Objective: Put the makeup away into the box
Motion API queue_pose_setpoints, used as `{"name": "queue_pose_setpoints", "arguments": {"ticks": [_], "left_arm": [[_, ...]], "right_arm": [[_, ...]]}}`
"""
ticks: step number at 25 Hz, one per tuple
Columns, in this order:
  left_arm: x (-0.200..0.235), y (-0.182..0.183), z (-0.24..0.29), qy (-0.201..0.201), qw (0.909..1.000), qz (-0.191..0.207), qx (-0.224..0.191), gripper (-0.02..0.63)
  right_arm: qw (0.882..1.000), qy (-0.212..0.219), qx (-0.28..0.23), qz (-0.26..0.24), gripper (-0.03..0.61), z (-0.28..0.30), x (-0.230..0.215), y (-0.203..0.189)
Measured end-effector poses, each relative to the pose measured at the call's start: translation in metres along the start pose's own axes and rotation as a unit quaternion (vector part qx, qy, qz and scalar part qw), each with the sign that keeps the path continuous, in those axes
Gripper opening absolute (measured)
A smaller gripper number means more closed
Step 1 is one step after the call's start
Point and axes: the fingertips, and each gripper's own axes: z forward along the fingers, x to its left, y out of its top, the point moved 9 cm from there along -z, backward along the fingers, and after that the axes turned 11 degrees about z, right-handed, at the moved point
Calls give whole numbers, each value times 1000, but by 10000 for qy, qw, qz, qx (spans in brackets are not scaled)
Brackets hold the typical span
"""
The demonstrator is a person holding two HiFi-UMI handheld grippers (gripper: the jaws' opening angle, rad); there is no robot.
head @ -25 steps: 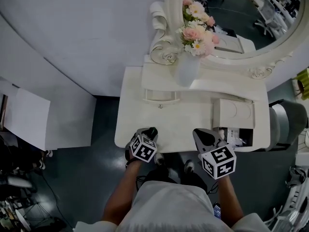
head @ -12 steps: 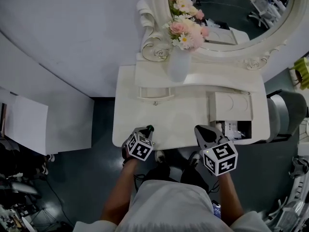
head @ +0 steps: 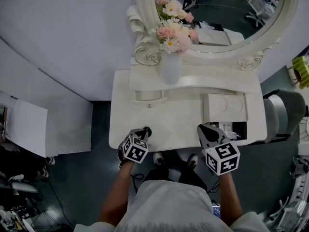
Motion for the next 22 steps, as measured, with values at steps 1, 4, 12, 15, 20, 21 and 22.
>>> {"name": "queue_pose_setpoints", "arguments": {"ticks": [1,4,12,15,20,21,22], "left_arm": [[-1,7,-2,14,10000,28,-61,8],[-5,35,-6,29,9994,178,-294,8],[-42,133,-11,-166,9915,813,-1002,8],[-63,168,-9,-311,9864,1082,-1198,8],[-95,218,-7,-523,9771,1466,-1451,8],[-102,227,-6,-565,9754,1530,-1485,8],[-108,234,-4,-612,9737,1589,-1514,6]], "right_arm": [[10000,-22,-26,11,1,-3,-4,1],[9998,-117,-118,63,0,-14,-18,1],[9973,-574,-336,296,1,-63,-77,-6],[9957,-728,-416,401,0,-81,-96,-11],[9925,-930,-560,561,0,-110,-124,-17],[9918,-975,-584,588,0,-115,-130,-18],[9910,-1021,-604,616,2,-120,-135,-19]]}}
